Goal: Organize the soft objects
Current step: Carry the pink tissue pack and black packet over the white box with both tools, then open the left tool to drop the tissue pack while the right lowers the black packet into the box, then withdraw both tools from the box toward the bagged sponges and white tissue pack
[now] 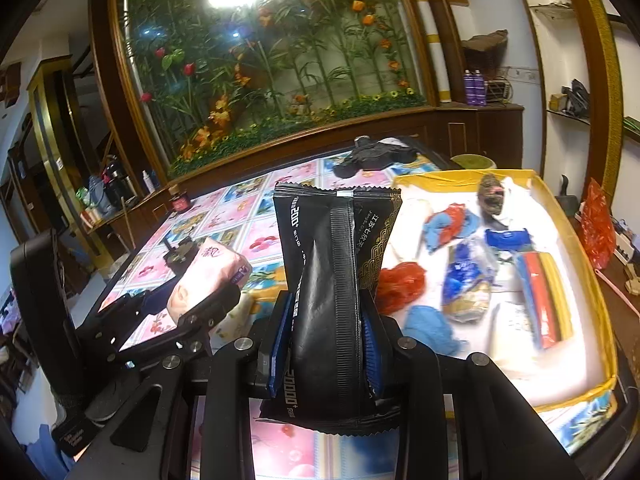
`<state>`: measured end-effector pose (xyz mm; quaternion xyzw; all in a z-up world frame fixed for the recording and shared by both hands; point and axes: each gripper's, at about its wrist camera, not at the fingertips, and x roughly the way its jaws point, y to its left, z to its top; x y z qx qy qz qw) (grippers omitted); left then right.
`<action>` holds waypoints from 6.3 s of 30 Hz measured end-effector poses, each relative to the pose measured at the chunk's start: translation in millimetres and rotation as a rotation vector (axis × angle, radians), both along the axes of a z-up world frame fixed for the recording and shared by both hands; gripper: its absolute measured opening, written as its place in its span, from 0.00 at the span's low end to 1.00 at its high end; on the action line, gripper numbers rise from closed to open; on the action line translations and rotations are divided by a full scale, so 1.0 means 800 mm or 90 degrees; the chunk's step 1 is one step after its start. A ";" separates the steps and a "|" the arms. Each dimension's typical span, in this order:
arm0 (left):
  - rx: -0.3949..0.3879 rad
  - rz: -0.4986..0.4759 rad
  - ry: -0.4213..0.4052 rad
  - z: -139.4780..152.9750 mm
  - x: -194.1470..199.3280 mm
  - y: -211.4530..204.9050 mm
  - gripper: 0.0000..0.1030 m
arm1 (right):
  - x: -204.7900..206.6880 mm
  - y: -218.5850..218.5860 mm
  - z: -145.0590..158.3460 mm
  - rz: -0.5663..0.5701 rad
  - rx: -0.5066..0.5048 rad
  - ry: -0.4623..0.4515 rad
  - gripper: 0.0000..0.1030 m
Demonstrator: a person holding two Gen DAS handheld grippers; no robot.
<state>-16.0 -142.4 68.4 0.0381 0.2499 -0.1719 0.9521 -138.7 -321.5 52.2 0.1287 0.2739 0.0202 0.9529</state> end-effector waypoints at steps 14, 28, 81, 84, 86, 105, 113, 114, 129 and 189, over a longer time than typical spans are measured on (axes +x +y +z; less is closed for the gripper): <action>0.010 -0.072 0.014 0.016 -0.009 -0.076 0.54 | -0.045 -0.074 0.006 -0.075 0.054 -0.023 0.30; -0.011 -0.145 0.055 0.038 0.013 -0.173 0.54 | -0.094 -0.141 0.014 -0.146 0.068 -0.026 0.30; -0.052 -0.144 0.188 -0.020 0.071 -0.203 0.55 | 0.229 -0.163 0.039 -0.121 -0.027 0.216 0.30; -0.050 -0.143 0.185 -0.020 0.071 -0.203 0.55 | 0.236 -0.161 0.036 -0.121 -0.028 0.230 0.31; -0.047 -0.141 0.184 -0.020 0.071 -0.204 0.55 | 0.239 -0.161 0.035 -0.120 -0.033 0.234 0.32; -0.057 -0.148 0.149 -0.007 0.056 -0.195 0.57 | 0.152 -0.153 0.055 -0.149 -0.003 0.145 0.54; -0.040 -0.166 0.145 -0.006 0.050 -0.201 0.58 | 0.095 -0.141 0.060 -0.174 0.015 0.103 0.59; -0.041 -0.168 0.148 -0.007 0.050 -0.201 0.58 | 0.090 -0.141 0.060 -0.176 0.018 0.102 0.60; -0.101 -0.200 0.148 0.022 0.029 -0.164 0.72 | 0.012 -0.125 0.082 -0.191 0.036 0.061 0.61; 0.059 0.024 0.282 -0.068 0.083 0.146 0.48 | 0.224 0.184 -0.036 0.121 -0.098 0.230 0.71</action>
